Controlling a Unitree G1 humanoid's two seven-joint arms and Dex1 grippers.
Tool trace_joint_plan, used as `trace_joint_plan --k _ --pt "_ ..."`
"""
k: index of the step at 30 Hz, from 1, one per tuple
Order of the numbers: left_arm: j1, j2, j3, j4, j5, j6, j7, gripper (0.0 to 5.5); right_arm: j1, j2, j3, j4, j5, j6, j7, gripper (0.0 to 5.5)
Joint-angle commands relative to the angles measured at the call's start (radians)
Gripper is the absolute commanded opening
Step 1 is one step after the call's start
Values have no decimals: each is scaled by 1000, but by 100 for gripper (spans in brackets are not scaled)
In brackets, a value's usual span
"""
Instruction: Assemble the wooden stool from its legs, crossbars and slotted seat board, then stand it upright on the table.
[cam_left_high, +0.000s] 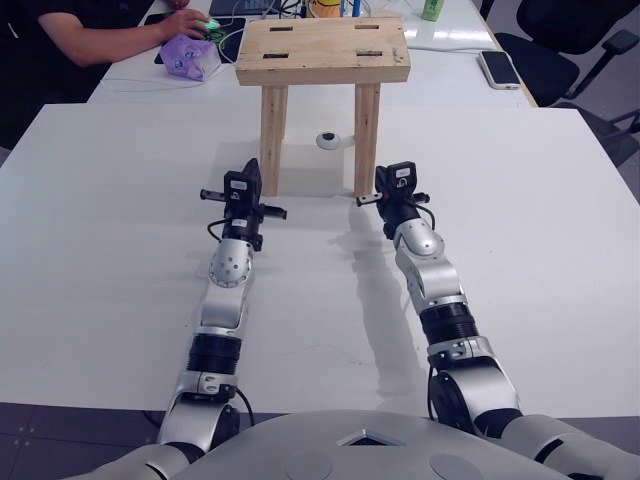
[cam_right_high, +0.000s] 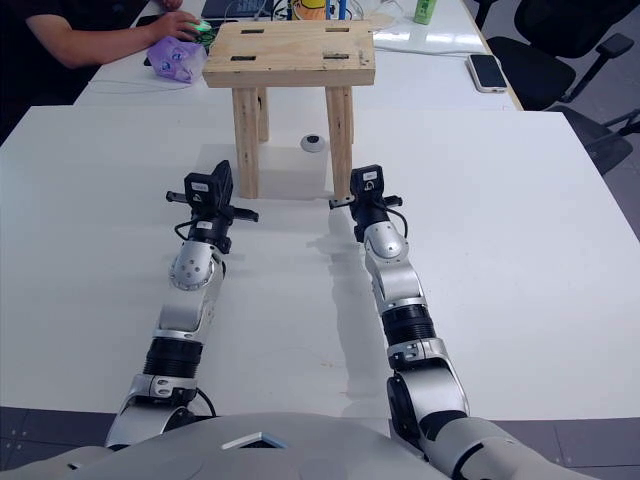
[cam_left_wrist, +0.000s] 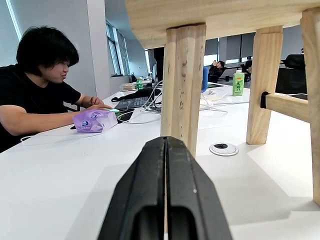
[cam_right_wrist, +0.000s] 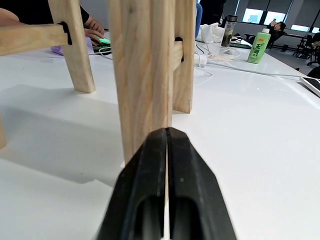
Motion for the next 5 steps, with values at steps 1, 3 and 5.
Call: trace_joint_plan --k 1,3,5 --pt "-32 11 8 24 0 -1 2 0 -17 6 -6 9 -5 -8 -4 2" --pt "-34 11 7 29 3 -3 4 0 -20 6 -6 13 -5 -8 -3 2" --pt "-35 10 6 31 4 -5 5 0 -21 5 -8 15 -4 -8 -2 2"
